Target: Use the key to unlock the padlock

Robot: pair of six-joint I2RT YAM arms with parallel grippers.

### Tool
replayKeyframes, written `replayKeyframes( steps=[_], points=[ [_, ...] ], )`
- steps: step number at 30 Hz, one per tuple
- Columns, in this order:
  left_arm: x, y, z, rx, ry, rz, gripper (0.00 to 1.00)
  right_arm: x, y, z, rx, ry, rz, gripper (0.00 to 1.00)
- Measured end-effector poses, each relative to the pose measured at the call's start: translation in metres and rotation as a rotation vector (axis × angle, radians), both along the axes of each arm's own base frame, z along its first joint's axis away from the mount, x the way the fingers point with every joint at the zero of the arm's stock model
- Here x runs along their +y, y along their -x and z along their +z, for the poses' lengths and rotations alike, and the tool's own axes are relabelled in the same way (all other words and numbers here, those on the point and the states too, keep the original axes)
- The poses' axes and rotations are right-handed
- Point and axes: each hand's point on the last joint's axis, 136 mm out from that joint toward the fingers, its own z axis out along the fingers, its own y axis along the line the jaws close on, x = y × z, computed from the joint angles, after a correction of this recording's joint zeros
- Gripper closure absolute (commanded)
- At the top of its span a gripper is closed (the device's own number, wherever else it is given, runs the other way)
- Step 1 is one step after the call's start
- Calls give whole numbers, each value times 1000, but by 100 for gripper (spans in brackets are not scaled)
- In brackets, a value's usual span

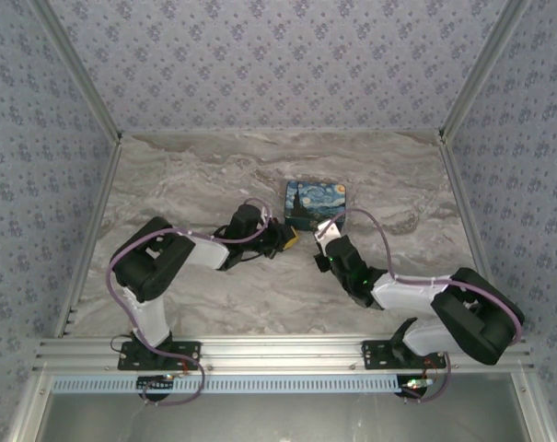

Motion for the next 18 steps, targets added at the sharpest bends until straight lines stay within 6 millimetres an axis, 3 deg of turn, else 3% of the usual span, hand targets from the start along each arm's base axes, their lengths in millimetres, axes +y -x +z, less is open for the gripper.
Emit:
replayKeyframes(
  steps=[7,12,18],
  points=[
    [6,2,1,-15,-47,-1,75,3,1,-4,40,-41,33,100],
    [20,-4,22,-68,-69,17,70,-2,0,-11,82,-88,20,100],
    [48,-12,39,-129,-132,63,61,-11,2,-34,177,-176,-25,100]
  ],
)
